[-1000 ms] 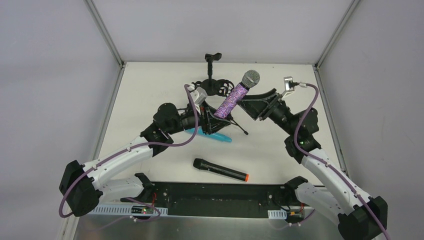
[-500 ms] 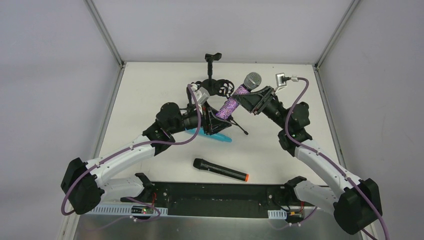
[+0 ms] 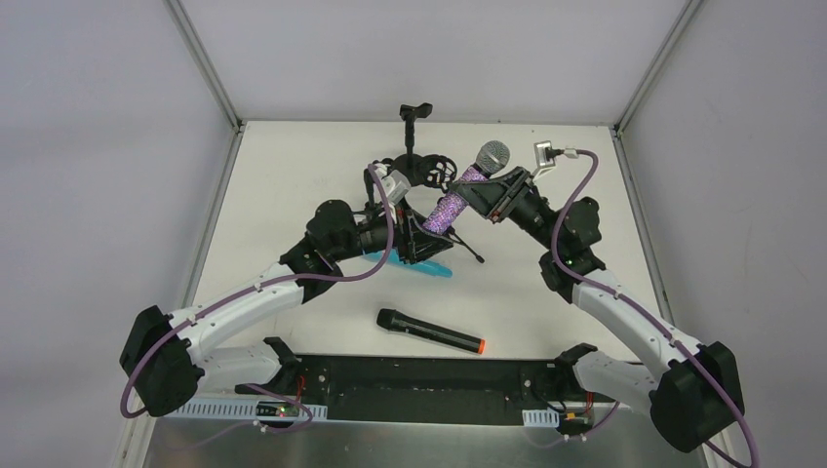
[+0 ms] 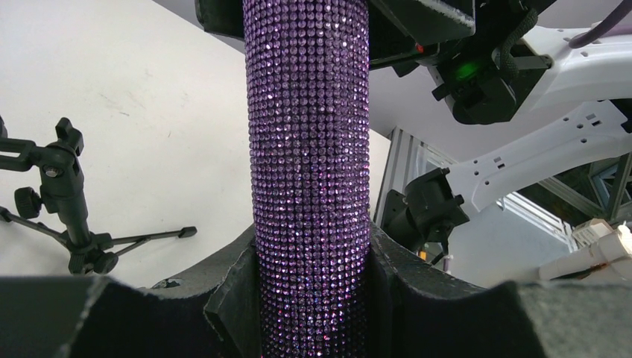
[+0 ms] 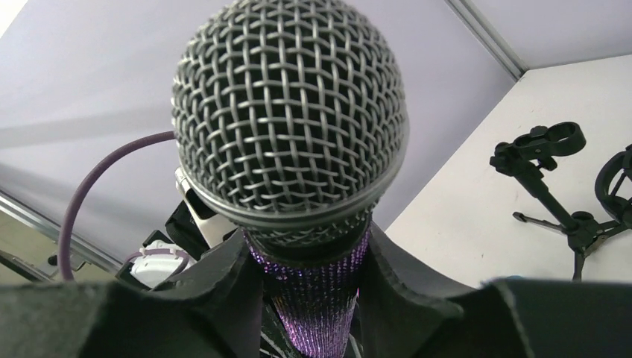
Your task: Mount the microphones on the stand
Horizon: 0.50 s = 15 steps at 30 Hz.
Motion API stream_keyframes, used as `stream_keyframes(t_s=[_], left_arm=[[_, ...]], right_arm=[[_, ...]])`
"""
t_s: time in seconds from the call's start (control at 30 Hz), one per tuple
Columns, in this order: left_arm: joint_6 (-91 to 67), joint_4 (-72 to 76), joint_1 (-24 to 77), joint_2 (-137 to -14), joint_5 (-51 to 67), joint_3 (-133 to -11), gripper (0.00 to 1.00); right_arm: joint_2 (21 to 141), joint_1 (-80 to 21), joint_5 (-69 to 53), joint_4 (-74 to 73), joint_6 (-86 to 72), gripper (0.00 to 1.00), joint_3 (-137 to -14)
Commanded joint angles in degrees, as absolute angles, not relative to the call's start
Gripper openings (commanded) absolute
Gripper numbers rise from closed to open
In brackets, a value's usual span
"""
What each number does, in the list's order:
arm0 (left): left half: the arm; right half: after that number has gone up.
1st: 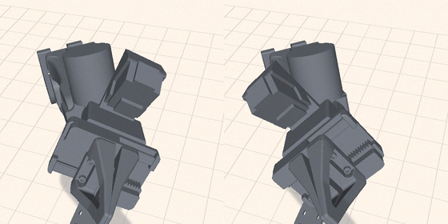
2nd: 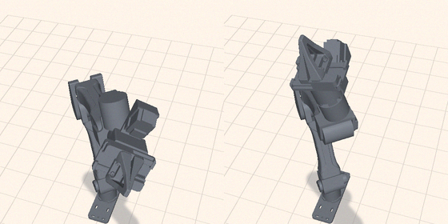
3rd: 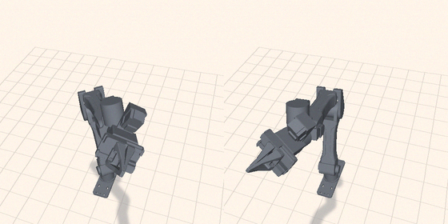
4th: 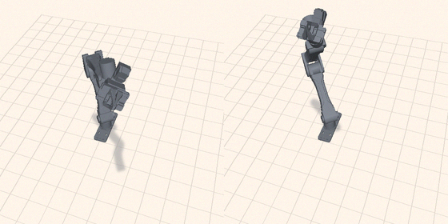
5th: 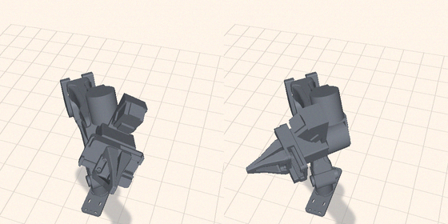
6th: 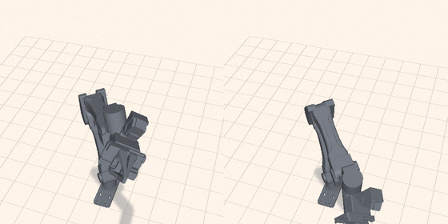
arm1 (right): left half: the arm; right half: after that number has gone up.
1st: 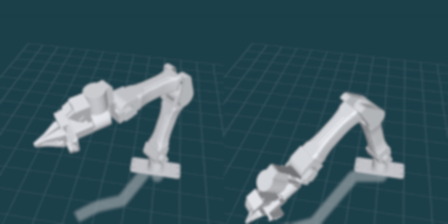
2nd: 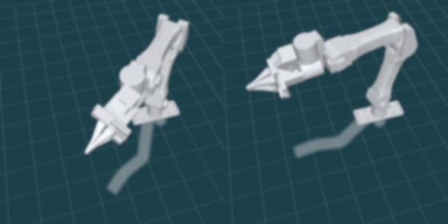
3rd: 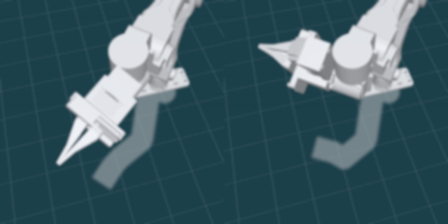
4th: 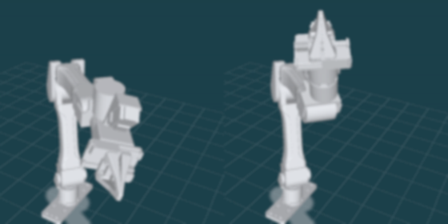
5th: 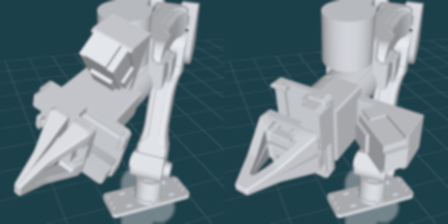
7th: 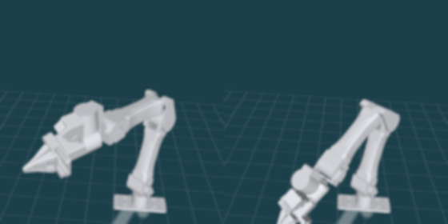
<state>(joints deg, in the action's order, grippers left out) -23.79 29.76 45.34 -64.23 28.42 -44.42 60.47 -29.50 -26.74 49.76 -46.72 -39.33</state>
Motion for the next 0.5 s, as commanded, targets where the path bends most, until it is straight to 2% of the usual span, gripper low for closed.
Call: stream_keyframes(t_s=[0.0, 0.1, 0.13, 0.3, 0.47], left_arm=[[-23.5, 34.6, 45.5, -64.1, 29.4, -46.2, 0.00], [-23.7, 34.3, 45.5, -64.8, 30.2, -46.7, 0.00], [-24.0, 34.3, 45.5, -65.2, 30.6, -46.9, 0.00], [-24.4, 34.0, 45.5, -66.1, 31.5, -47.5, 0.00], [-24.0, 33.6, 45.5, -66.0, 30.4, -47.3, 0.25]], right_arm=[[59.1, -30.3, -27.9, 51.1, -46.4, 0.22, -42.5], [58.1, -31.1, -27.0, 49.1, -44.2, 0.03, -42.5], [57.8, -31.4, -26.6, 48.2, -43.4, 0.00, -42.5], [56.7, -31.9, -25.1, 45.6, -41.6, 0.00, -42.5], [55.2, -32.4, -23.2, 42.5, -39.0, 0.00, -42.4]])
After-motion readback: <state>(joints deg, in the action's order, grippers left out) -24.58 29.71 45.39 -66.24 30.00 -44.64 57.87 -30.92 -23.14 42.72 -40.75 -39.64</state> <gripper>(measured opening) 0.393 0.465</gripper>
